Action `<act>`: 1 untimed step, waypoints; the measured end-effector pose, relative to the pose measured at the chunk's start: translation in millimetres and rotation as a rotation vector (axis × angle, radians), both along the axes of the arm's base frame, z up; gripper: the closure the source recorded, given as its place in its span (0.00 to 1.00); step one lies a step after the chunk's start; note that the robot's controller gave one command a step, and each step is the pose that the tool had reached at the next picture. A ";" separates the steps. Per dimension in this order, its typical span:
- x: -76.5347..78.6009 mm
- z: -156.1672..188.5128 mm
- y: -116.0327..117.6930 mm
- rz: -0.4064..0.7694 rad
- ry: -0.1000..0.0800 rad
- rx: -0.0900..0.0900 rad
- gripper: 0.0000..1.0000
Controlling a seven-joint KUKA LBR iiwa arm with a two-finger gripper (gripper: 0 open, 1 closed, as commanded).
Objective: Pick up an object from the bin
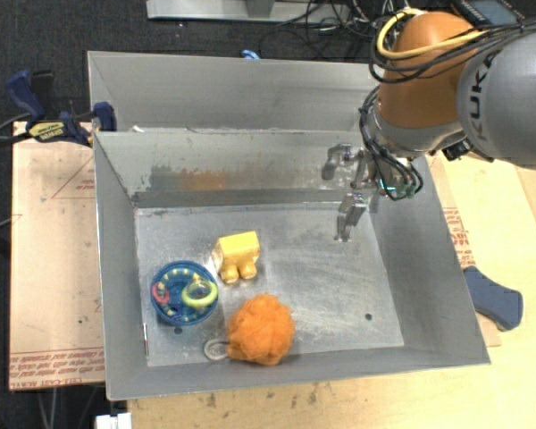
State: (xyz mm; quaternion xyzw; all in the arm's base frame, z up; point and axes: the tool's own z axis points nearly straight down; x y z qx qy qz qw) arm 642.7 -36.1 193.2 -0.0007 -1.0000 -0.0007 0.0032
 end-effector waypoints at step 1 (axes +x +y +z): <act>1.6 5.0 0.0 0.001 -0.008 -0.001 0.00</act>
Offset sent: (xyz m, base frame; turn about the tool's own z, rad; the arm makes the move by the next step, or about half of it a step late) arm -0.0381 0.0356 -0.1232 -0.0480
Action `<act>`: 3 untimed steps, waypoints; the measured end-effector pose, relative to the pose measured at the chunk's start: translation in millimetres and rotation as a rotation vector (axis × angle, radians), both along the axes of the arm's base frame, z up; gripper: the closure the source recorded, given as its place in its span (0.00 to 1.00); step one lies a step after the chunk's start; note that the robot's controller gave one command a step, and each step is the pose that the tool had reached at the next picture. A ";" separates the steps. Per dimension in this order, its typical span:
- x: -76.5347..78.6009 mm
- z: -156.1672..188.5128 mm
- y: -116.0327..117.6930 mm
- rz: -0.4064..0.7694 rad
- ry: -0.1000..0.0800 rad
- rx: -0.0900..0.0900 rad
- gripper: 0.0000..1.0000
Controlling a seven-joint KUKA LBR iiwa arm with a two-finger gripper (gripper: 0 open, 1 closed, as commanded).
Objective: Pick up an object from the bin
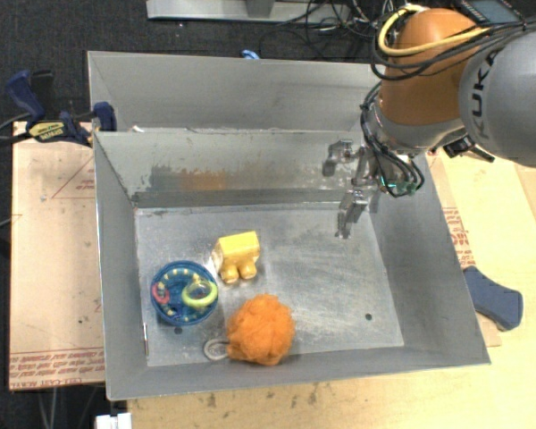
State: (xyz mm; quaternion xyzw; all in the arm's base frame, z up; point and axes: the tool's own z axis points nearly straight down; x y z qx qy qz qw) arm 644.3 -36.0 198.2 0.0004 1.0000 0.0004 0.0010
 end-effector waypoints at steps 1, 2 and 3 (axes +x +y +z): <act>-16.1 -54.1 14.9 0.021 -0.005 -0.001 0.00; -9.0 -99.3 44.6 0.157 0.000 0.000 0.00; -29.2 -113.0 95.1 0.274 0.003 0.000 0.00</act>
Offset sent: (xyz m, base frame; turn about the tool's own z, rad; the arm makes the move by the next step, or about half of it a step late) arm 0.0000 0.0656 -0.1277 -0.2464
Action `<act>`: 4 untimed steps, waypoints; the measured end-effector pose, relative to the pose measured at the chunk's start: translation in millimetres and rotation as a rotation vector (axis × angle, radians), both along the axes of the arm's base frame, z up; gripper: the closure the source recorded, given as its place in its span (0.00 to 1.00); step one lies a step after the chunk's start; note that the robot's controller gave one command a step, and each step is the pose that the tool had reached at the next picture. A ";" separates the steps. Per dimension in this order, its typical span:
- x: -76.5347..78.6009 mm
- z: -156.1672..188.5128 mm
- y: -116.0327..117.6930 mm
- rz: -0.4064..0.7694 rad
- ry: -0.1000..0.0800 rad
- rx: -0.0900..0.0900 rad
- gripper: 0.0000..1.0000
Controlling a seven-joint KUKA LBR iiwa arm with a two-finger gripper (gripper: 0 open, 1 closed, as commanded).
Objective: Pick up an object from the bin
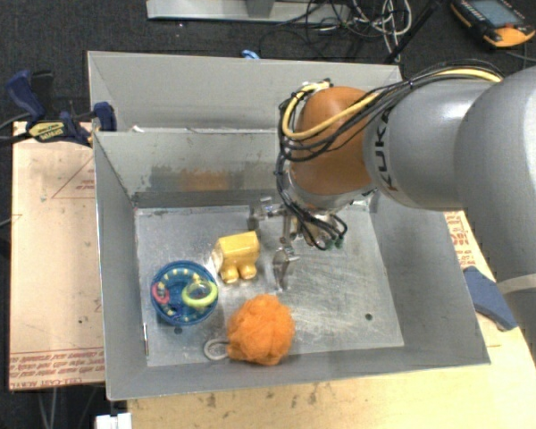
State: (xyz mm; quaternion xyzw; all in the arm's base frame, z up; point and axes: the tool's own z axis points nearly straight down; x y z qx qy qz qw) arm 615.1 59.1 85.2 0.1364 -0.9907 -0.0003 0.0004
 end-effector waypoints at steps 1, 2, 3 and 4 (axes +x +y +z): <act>-13.7 2.6 25.8 0.066 0.000 0.003 0.00; 13.3 -9.0 61.0 0.163 -0.004 -0.002 1.00; 13.4 -9.0 60.9 0.162 -0.004 -0.002 1.00; 13.4 -9.0 60.8 0.162 -0.004 -0.001 1.00</act>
Offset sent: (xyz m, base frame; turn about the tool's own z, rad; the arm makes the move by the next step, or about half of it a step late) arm 0.0101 0.0616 -0.0152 -0.1650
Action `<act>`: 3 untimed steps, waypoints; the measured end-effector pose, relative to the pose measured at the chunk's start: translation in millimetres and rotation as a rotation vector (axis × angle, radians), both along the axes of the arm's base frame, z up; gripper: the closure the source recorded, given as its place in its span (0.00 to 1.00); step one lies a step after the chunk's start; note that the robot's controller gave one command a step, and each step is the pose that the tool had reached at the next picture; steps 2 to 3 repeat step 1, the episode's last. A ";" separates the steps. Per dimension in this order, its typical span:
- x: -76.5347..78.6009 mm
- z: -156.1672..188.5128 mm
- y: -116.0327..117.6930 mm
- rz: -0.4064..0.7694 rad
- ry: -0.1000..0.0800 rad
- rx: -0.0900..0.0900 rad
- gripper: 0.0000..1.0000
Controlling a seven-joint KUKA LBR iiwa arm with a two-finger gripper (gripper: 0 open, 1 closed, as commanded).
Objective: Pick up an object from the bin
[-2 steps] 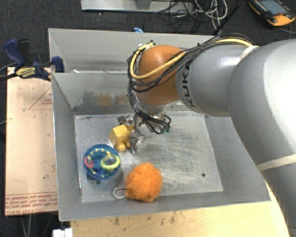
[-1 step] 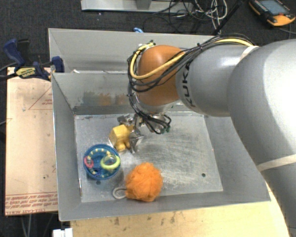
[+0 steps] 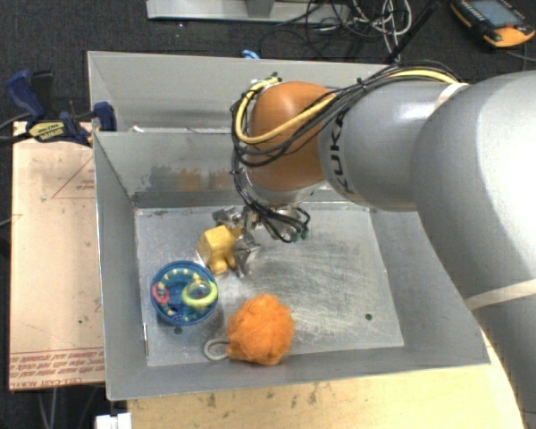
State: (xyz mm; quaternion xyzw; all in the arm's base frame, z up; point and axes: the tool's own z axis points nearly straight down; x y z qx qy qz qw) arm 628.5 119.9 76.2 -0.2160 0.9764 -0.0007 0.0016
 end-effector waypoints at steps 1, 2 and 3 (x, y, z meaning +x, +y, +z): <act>-2.2 149.3 19.0 0.029 -0.004 0.003 1.00; -2.2 149.3 19.0 0.029 -0.004 0.003 1.00; -2.2 149.3 19.0 0.029 -0.004 0.003 1.00</act>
Offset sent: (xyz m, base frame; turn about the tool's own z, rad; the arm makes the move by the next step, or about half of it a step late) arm 0.0000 0.0000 0.0000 0.0000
